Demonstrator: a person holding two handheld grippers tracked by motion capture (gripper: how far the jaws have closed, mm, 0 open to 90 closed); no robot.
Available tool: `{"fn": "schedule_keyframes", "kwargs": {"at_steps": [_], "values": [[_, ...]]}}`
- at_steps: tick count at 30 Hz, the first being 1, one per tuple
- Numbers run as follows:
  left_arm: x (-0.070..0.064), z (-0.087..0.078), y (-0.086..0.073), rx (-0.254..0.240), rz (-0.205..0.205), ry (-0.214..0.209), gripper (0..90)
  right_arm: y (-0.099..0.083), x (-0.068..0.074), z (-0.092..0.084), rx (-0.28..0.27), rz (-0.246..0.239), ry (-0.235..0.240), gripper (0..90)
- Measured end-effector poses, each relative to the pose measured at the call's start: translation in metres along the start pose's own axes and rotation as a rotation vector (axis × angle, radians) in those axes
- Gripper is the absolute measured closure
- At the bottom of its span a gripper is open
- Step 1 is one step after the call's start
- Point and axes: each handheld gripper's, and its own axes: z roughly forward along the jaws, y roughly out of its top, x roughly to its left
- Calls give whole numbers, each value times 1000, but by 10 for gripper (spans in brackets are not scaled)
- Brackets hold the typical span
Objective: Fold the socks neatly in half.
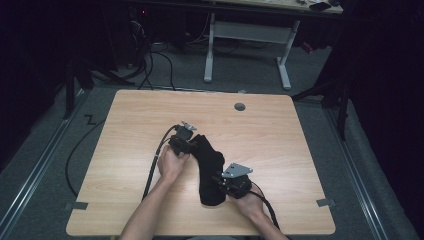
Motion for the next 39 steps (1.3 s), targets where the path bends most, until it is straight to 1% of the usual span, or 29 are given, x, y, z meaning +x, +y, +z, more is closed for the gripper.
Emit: {"fn": "schedule_keyframes", "kwargs": {"at_steps": [2,4,6,8,10,12,13,14,16,18,20,22,25,27,28,30,32,34,35,36,37,39], "values": [[-5,-7,1,-20,27,4,499,0,-1,-1,-7,9,-1,720],[-10,-13,-1,-45,40,-1,484,0,-2,1,10,8,3,738],[-15,-17,-4,-53,48,-15,477,-2,-1,4,29,1,6,760],[-22,-20,-9,-52,65,-46,474,-3,1,7,46,-3,7,766],[-31,-21,-14,-42,89,-75,473,-2,0,7,48,2,10,763],[-36,-16,-18,-16,110,-84,466,-2,-1,7,50,10,15,738],[-36,-16,-18,-16,110,-84,464,-2,-1,7,50,10,15,738],[-36,-14,-19,-11,107,-88,464,-3,-2,6,51,15,19,716],[-35,-8,-20,-10,85,-90,464,-3,-2,5,48,17,24,702],[-33,-3,-21,-8,66,-89,462,-4,-1,4,50,9,24,689],[-30,0,-20,-17,49,-98,457,-5,0,3,50,10,29,675],[-30,2,-19,-16,52,-97,457,-6,0,1,54,13,35,669],[-28,4,-16,-16,51,-95,456,-9,0,0,45,16,42,666],[-27,5,-14,-15,59,-87,456,-10,-1,-1,44,20,46,666],[-25,6,-11,-17,57,-82,456,-11,-1,-1,38,17,46,667],[-21,8,-9,-19,35,-95,462,-11,-1,-1,43,16,47,667],[-20,8,-8,-18,35,-90,466,-9,-1,-2,63,21,44,670],[-19,7,-8,-28,28,-85,472,-7,-1,-3,68,18,43,678],[-18,6,-7,-30,23,-85,472,-7,-1,-3,62,24,41,684],[-16,4,-7,-32,18,-84,490,-5,-4,-2,50,41,34,694],[-15,3,-7,-32,14,-84,490,-5,-4,-2,50,41,34,694],[-10,2,-7,-36,-7,-85,507,-2,-8,-1,44,62,22,700]]}}
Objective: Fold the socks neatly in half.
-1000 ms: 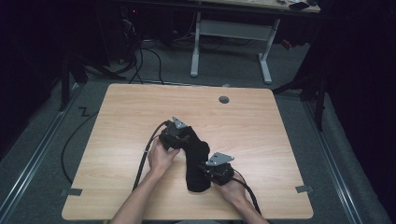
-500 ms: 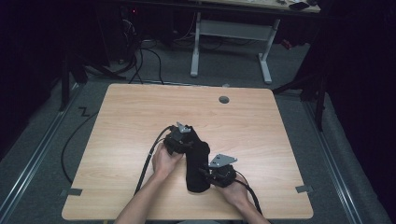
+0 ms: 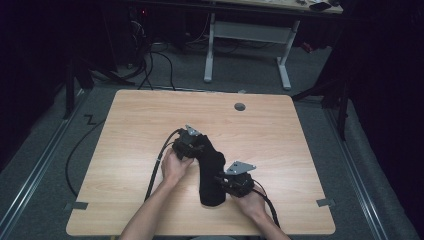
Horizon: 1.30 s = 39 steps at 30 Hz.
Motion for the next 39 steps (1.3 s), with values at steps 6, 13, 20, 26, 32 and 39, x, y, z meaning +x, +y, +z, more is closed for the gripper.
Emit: {"fn": "schedule_keyframes", "kwargs": {"at_steps": [6,13,20,26,32,39], "values": [[14,-5,0,-26,-59,6,457,4,-6,10,8,34,-10,702],[30,9,4,10,-133,2,369,1,1,12,7,-6,-13,697],[29,22,8,19,-147,-27,439,-1,2,12,-4,-10,-12,698],[22,25,12,39,-78,-28,566,-1,1,11,-3,-7,-5,700],[22,26,15,55,-67,-80,738,-1,1,11,-4,-4,-3,699],[21,24,21,70,-44,-93,792,-2,0,12,-6,-5,0,699]]}}
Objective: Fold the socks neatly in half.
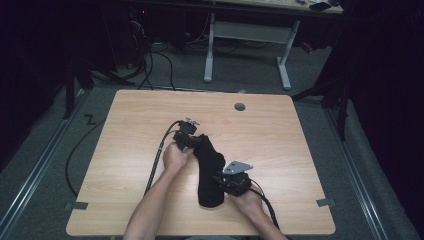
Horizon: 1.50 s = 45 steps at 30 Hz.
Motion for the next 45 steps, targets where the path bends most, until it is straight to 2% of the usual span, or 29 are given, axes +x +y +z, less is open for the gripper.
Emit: {"fn": "schedule_keyframes", "kwargs": {"at_steps": [2,7,11,17,30,34,38,41,43,45], "values": [[-1,-3,1,-10,9,-3,795,0,0,0,0,-1,-1,698],[-1,-17,5,-75,16,-49,801,0,0,0,2,2,2,699],[-3,-25,6,-90,33,-61,802,0,-1,0,4,1,3,698],[-13,-43,9,-158,75,-107,803,1,-2,1,1,6,3,697],[-35,-74,4,-230,171,-183,803,13,-14,14,8,49,-22,691],[-41,-80,-4,-235,189,-199,803,19,-18,20,17,57,-36,691],[-44,-81,-17,-228,207,-196,802,23,-24,25,12,66,-45,690],[-46,-78,-25,-218,205,-191,801,26,-27,29,9,67,-54,678],[-47,-73,-29,-199,212,-172,800,27,-27,32,4,62,-64,666],[-45,-67,-31,-191,200,-166,800,30,-28,33,8,61,-75,629]]}}
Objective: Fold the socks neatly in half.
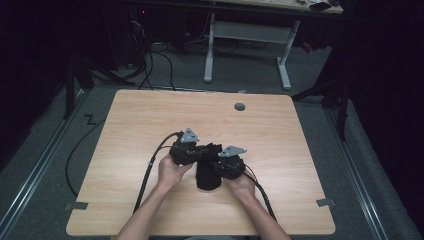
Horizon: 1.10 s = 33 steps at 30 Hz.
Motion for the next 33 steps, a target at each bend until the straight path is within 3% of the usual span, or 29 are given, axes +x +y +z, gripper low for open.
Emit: {"fn": "schedule_keyframes", "kwargs": {"at_steps": [1,3,8,12,17,26,33], "values": [[1,1,-1,-1,-8,2,800,2,1,-1,9,6,-22,596],[4,4,-3,-3,-20,10,800,2,1,-4,7,18,-22,579],[8,3,-6,-14,-38,22,800,-1,8,-29,-35,29,34,569],[8,2,-6,-25,-40,26,800,-9,17,-41,-19,-1,77,569],[9,-1,-4,-46,-46,37,800,-15,29,-23,35,-36,80,568],[-2,-13,-8,-51,11,89,795,-6,27,-9,15,-35,35,565],[-9,-3,-14,-7,41,95,786,-5,26,-7,13,-26,34,565]]}}
